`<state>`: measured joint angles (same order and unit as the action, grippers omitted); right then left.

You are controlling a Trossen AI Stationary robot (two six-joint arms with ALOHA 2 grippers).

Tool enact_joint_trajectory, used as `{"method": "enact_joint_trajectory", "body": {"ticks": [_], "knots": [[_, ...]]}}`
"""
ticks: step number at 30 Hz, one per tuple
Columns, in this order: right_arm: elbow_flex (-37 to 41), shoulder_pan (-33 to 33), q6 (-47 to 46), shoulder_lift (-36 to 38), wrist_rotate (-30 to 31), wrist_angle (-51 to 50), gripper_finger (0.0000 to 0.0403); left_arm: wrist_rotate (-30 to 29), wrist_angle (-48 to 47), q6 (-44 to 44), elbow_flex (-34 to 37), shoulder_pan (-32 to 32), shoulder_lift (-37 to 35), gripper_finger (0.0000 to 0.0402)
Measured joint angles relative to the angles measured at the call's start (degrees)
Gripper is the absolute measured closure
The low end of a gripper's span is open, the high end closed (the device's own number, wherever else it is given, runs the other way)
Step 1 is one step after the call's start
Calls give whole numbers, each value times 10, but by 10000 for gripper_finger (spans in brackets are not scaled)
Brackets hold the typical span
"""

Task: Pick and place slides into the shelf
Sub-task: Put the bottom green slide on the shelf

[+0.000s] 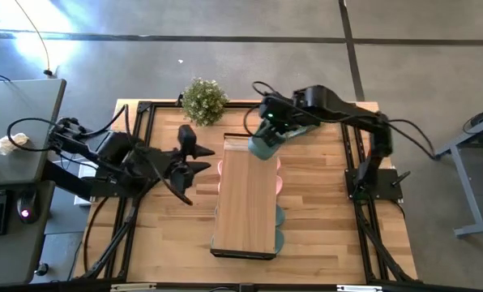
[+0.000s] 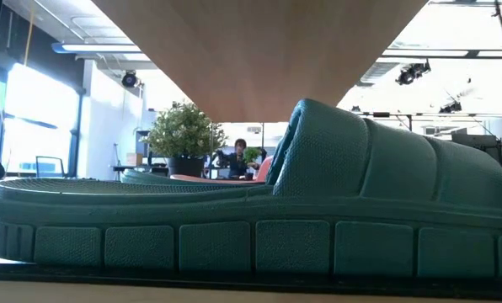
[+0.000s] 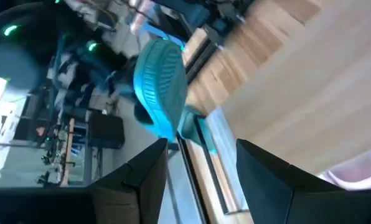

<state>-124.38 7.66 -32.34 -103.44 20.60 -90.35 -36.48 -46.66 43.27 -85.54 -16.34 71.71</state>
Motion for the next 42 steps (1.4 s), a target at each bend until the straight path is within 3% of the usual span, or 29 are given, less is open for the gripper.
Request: {"method": "enact_joint_trajectory", "body": {"ticks": [6, 10, 15, 24, 42], "knots": [[-107, -3, 32, -89, -47, 9, 403, -9, -68, -1, -88, 0, 74, 227], [-84, -6, 41, -97, -71, 33, 403, -33, -100, -2, -123, 0, 111, 227], [-80, -18, 56, -111, -46, 31, 403, -34, -116, 2, -152, 9, 140, 227], [-85, -23, 59, -116, -42, 32, 403, 29, -134, -2, -158, 26, 184, 227], [-84, -25, 69, -116, -48, 39, 403, 19, -145, -21, -157, 34, 235, 227]]}}
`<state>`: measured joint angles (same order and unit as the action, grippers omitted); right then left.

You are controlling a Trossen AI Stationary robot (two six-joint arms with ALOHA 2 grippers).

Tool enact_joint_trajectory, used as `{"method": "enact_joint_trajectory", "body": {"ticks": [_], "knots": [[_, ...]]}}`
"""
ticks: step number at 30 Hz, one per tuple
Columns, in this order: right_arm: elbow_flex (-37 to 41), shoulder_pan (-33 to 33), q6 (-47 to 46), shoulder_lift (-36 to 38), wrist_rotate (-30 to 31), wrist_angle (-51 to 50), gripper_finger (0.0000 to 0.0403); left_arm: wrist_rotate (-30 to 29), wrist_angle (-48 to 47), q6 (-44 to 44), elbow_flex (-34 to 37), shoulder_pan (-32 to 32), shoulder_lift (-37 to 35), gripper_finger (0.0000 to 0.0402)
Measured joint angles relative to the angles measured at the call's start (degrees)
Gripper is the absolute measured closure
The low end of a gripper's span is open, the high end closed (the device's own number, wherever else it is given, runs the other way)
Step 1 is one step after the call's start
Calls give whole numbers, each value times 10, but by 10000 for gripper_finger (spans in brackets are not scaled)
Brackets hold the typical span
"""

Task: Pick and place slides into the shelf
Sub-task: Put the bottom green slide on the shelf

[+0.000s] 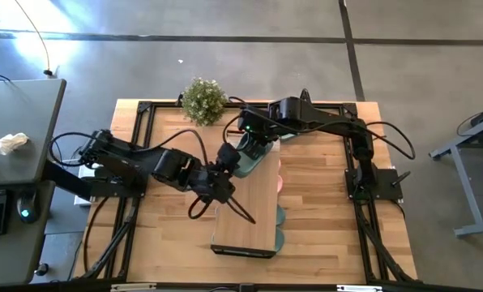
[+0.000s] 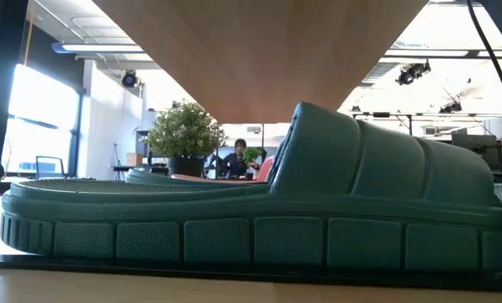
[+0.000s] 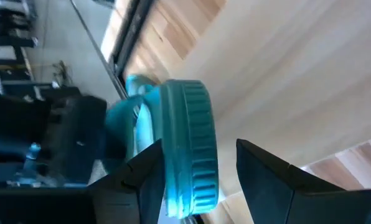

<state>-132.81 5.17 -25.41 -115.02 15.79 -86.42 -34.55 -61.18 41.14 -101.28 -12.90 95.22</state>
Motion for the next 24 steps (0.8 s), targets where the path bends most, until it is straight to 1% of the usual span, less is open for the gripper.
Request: {"method": "enact_joint_trajectory", "body": {"ticks": [3, 5, 8, 11, 15, 24], "knots": [[0, 0, 0, 0, -4, 1, 403, -23, 16, -11, -2, 3, 9, 227], [0, 0, 0, 0, -8, 0, 403, -43, 9, -11, -1, 2, 11, 227], [0, 0, 0, 0, -9, 0, 403, -62, 13, -14, -2, 2, 18, 239], [0, 0, 0, 0, -9, 0, 403, -68, 9, -20, -1, 2, 20, 274], [0, 0, 0, 0, -9, 1, 403, -69, 10, -31, -1, 2, 19, 344], [0, 0, 16, 0, -9, 1, 400, -69, 10, -47, -1, 2, 18, 347]]}}
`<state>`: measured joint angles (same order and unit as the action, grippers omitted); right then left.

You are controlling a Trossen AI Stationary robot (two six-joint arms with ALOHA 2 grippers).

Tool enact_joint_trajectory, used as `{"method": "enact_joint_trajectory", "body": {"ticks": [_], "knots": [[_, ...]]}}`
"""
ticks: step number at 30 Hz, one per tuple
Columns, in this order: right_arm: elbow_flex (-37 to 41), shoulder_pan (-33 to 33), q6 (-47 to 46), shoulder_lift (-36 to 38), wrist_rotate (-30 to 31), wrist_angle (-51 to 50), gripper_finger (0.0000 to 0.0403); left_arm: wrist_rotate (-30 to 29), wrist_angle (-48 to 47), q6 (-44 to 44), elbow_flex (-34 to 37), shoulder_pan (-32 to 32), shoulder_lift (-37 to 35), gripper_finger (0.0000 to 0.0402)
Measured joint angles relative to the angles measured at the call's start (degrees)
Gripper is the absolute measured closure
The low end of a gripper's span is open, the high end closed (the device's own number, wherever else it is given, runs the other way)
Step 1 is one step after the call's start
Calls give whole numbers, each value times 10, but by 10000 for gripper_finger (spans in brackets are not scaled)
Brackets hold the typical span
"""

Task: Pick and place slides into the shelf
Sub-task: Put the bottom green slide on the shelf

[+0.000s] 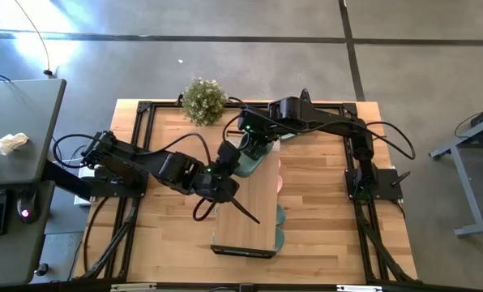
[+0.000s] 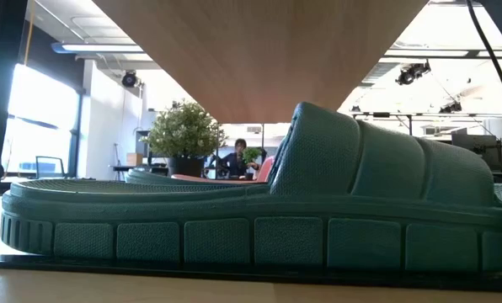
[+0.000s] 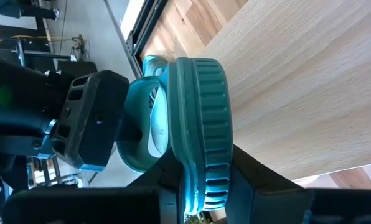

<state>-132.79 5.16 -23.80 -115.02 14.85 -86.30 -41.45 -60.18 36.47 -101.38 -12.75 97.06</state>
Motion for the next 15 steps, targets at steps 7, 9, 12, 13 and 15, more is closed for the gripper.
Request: {"method": "enact_joint_trajectory", "body": {"ticks": [7, 9, 12, 13, 15], "knots": [[0, 0, 35, 0, -16, 0, 371, 0, -10, -9, 0, 0, 0, 347], [0, 0, 52, 0, -20, 0, 354, 0, -14, -10, 0, 0, 0, 347], [0, 0, 63, 0, -26, 0, 325, 1, -16, -10, 0, 0, -1, 347], [0, 0, 63, 1, -27, 0, 315, 1, -16, -10, 0, 0, -1, 347], [0, 0, 63, 3, -26, -1, 295, 1, -17, -10, 0, 0, -1, 347]]}}
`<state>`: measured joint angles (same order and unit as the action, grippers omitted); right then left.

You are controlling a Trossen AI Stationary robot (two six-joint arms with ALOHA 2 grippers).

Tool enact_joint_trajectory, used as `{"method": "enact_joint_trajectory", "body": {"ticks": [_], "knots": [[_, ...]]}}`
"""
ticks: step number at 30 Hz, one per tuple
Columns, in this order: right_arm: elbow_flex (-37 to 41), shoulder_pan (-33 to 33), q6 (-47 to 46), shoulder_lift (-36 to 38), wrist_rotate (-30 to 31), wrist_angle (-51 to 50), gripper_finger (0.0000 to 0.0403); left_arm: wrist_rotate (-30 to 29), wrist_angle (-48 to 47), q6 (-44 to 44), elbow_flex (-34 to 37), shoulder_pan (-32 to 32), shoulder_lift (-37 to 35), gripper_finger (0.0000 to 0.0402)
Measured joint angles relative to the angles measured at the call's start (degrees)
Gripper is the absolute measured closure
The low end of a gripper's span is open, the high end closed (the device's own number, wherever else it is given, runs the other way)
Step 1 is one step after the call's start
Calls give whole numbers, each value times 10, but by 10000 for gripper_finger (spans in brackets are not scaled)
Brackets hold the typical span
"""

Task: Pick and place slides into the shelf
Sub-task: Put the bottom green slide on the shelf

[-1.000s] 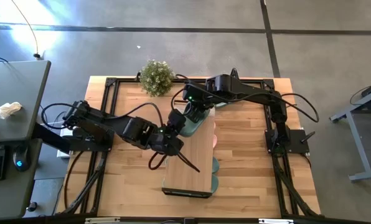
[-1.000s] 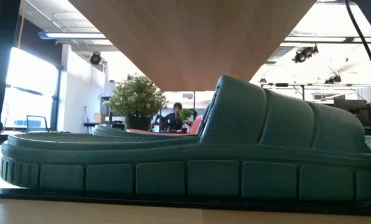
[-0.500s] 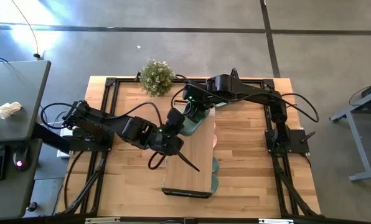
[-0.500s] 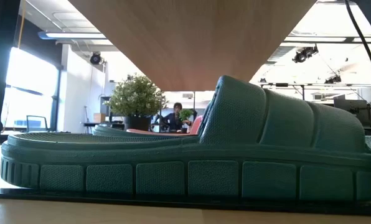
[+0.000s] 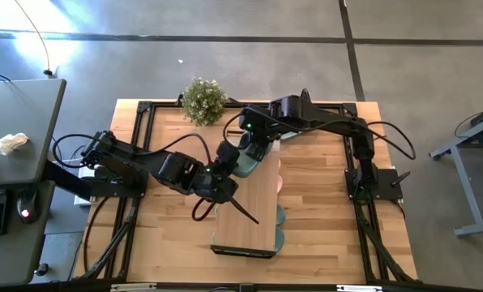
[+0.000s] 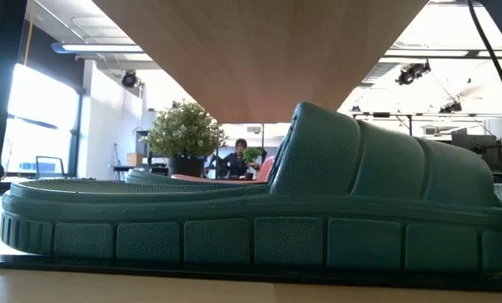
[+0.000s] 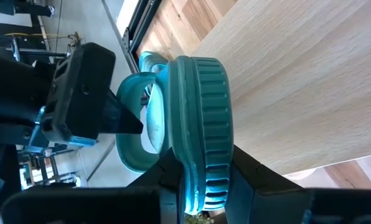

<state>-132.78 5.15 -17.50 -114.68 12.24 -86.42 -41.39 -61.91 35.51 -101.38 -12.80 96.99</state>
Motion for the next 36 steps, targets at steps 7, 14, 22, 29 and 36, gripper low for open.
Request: {"method": "enact_joint_trajectory", "body": {"ticks": [7, 14, 22, 29, 36], "knots": [[-19, 0, -2, 32, 10, -7, 252, -1, -18, -3, 0, 0, 0, 347], [-20, 9, -14, 96, 6, -15, 242, -23, -32, -1, -5, -20, -13, 348], [-21, 74, -55, 170, -116, -29, 242, -59, -47, 21, -71, -78, -29, 348], [-21, 117, -81, 206, -230, -36, 242, -85, -45, 58, -104, -126, -53, 348], [92, 118, -124, 277, -265, -14, 242, -101, -43, 66, -105, -154, -71, 348]]}}
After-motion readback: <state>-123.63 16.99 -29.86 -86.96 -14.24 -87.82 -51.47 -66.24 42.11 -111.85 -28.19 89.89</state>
